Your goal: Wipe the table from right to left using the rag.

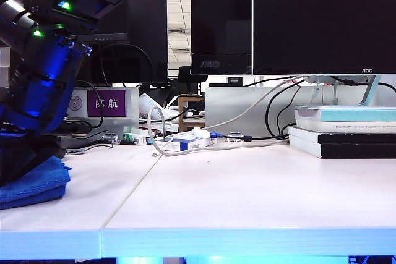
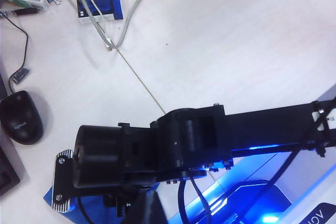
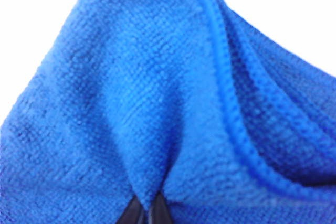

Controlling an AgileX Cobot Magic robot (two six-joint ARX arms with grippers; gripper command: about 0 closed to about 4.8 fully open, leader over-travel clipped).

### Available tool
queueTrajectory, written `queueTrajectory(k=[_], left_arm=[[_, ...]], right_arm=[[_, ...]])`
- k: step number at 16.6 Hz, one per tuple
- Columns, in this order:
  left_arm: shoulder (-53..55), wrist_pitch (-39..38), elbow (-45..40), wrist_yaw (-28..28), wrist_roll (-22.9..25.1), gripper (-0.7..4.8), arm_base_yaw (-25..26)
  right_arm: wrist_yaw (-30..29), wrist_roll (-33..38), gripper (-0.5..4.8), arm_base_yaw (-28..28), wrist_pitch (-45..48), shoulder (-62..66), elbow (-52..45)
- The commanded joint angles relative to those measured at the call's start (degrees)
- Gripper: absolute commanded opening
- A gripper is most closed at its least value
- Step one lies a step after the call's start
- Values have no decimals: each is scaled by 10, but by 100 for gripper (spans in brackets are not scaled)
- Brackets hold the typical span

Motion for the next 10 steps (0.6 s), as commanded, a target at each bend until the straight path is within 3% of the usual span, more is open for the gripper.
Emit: queueTrajectory(k=[1,5,7,10], left_arm=[[-2,2,3,-1,1,-5,0],[-2,-5,2,-8,0,-5,0],[-1,-15,0,-82,-18,-5,7],[2,-15,-3,-103,-25,-5,75]], right_arm=[[-21,3,-3,2,5,2,0],[0,2,-3,2,1,2,1],[21,2,-3,2,0,1,1],[44,2,-3,2,-31,1,1]])
